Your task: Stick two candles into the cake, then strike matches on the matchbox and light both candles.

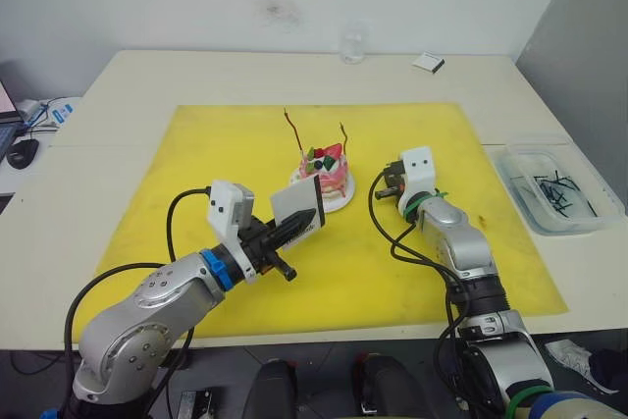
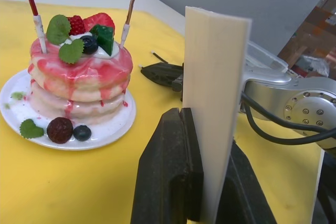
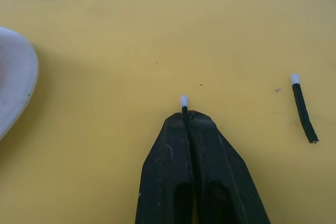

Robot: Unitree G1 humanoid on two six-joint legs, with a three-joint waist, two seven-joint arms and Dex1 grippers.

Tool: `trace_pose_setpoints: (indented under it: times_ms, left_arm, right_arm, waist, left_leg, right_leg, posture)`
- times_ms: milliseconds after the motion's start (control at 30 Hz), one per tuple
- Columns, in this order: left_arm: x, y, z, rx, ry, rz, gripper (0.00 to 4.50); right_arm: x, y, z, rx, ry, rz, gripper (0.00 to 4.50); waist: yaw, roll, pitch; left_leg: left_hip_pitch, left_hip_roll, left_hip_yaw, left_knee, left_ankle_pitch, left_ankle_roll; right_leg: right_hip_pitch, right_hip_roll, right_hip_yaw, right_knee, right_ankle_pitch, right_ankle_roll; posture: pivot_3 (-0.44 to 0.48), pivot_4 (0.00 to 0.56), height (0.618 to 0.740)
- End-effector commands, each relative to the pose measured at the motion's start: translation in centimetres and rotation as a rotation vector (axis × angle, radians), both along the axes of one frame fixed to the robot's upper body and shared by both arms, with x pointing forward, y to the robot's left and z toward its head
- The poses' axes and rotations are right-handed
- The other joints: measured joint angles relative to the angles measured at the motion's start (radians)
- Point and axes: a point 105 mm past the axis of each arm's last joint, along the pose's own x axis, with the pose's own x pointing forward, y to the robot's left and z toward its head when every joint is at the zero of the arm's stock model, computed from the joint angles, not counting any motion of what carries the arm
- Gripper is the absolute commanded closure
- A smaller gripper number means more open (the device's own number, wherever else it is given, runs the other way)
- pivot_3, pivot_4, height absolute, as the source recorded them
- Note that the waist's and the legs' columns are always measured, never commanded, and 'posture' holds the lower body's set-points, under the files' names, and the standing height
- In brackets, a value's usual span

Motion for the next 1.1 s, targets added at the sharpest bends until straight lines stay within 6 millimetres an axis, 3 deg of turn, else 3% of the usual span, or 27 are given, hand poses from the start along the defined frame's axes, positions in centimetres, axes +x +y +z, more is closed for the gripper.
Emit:
trace_pose_setpoints:
  times_ms: [33, 133, 267, 367, 567, 1100]
  left_arm:
    - [-0.1, -0.6, 0.9, -0.027, -0.040, -0.015, 4.50]
    - [-0.3, -1.1, 0.8, -0.062, -0.006, -0.053, 4.50]
    - [0.3, -2.1, 0.8, -0.150, 0.127, -0.143, 4.50]
    - [1.5, -2.4, 1.2, -0.192, 0.199, -0.182, 4.50]
    - [3.6, -3.5, 2.5, -0.213, 0.242, -0.234, 4.50]
    - [3.1, -4.9, 3.1, -0.211, 0.243, -0.315, 4.50]
  right_arm:
    - [-0.6, -0.4, 0.8, -0.008, -0.040, 0.063, 4.48]
    - [-2.7, -0.4, 3.8, -0.076, -0.157, 0.290, 4.48]
    - [-9.0, -0.2, 6.7, -0.358, -0.255, 0.798, 4.48]
    - [-10.7, -0.8, 7.9, -0.535, -0.305, 0.946, 4.48]
    - [-10.5, 0.5, 10.0, -0.659, -0.423, 0.998, 4.48]
    - [-10.2, 1.5, 11.6, -0.742, -0.499, 0.988, 4.48]
  waist:
    - [0.001, 0.000, 0.000]
    - [0.004, 0.001, 0.000]
    - [0.011, 0.005, 0.003]
    - [0.007, 0.004, 0.003]
    - [-0.002, 0.003, 0.003]
    - [0.005, 0.003, 0.003]
  left_leg:
    - [0.001, 0.000, 0.000, 0.000, 0.000, 0.000]
    - [0.000, -0.001, 0.000, 0.000, 0.000, 0.000]
    - [-0.003, -0.002, -0.001, 0.000, 0.000, 0.000]
    - [-0.002, -0.003, -0.001, 0.001, -0.001, 0.001]
    - [0.003, -0.001, -0.004, 0.001, 0.000, 0.001]
    - [0.001, -0.003, -0.003, 0.001, -0.001, 0.000]
  right_leg:
    - [0.001, 0.000, 0.000, 0.000, 0.000, 0.000]
    - [0.001, 0.000, 0.000, -0.001, 0.000, 0.000]
    - [0.000, -0.002, -0.002, -0.002, -0.002, 0.003]
    - [0.001, -0.001, -0.003, -0.002, -0.002, 0.004]
    - [0.004, 0.002, -0.004, 0.001, -0.002, 0.003]
    - [0.004, -0.001, -0.003, -0.001, -0.003, 0.005]
  posture:
    - [0.000, 0.150, 0.740]
    - [0.000, 0.150, 0.740]
    - [0.000, 0.150, 0.740]
    - [0.000, 0.150, 0.740]
    - [0.000, 0.150, 0.740]
    - [0.000, 0.150, 0.740]
